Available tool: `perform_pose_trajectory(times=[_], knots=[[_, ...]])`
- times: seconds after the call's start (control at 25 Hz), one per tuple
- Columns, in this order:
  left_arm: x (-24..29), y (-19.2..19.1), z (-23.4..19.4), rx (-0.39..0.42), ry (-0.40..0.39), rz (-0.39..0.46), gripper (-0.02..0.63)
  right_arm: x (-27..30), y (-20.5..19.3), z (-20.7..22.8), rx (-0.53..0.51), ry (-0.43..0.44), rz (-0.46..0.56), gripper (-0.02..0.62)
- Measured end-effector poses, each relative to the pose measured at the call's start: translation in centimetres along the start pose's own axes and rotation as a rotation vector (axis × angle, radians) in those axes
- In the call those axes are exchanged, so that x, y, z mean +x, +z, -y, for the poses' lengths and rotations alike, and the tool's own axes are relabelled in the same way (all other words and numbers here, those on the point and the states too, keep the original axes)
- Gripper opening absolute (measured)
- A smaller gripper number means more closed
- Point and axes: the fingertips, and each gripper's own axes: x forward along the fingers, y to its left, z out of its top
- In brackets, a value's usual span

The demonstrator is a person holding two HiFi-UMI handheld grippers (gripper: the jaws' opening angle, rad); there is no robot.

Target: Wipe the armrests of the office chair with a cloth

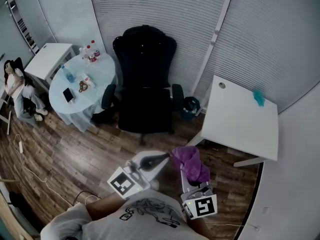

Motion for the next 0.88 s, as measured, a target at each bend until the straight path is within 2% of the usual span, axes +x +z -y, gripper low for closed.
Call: perform_pose_trajectory(times=[0.4, 0.88], knots=[[0.4, -0.7, -4.0, -0.019, 0.018, 0.013, 0.002, 3.8, -0.4, 0.8, -0.009, 0.013, -0.01, 0.032], [3.5, -1.1, -15.3, -0.06, 0.03, 0.026, 0.002, 14.8, -0.1, 4.6, -0.037, 0.032, -0.056, 0.032]])
